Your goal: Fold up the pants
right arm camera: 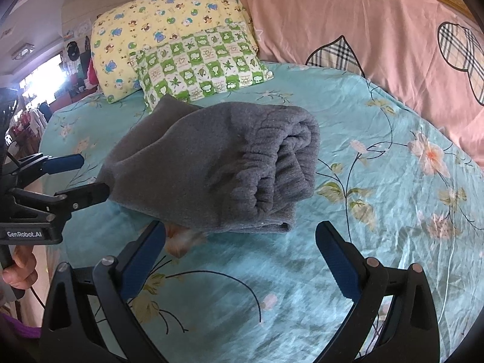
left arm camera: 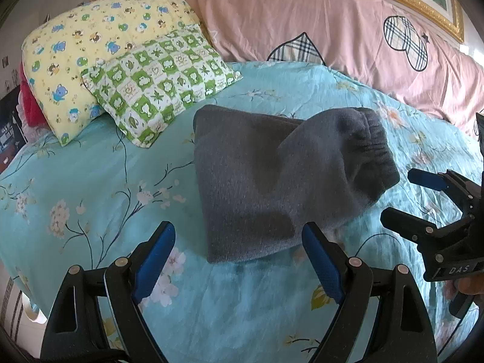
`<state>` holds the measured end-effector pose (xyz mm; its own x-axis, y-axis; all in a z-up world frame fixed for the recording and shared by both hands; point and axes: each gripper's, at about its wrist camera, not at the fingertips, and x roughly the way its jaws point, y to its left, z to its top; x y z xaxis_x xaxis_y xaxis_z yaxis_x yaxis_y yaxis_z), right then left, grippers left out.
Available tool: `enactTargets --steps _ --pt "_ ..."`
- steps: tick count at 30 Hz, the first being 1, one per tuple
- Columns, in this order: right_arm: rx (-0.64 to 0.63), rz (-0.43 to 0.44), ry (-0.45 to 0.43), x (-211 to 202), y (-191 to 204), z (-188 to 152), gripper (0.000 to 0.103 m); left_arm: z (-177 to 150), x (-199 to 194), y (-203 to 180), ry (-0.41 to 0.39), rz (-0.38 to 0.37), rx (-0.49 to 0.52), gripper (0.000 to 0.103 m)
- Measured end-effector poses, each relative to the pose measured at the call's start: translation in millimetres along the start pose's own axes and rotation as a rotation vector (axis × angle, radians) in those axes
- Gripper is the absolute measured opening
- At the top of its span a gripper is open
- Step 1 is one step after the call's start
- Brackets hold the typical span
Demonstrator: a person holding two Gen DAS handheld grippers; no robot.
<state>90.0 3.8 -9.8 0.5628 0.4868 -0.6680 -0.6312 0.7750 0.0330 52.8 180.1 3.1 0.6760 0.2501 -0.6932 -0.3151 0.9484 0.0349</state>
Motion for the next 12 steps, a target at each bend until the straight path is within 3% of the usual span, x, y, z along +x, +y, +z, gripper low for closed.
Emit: enactTargets --steps 12 --pt "0.006 0.002 -0.007 -3.5 0.9 -1.9 0.099 7.2 1.0 -5.8 -0.015 -0.003 0.014 0.086"
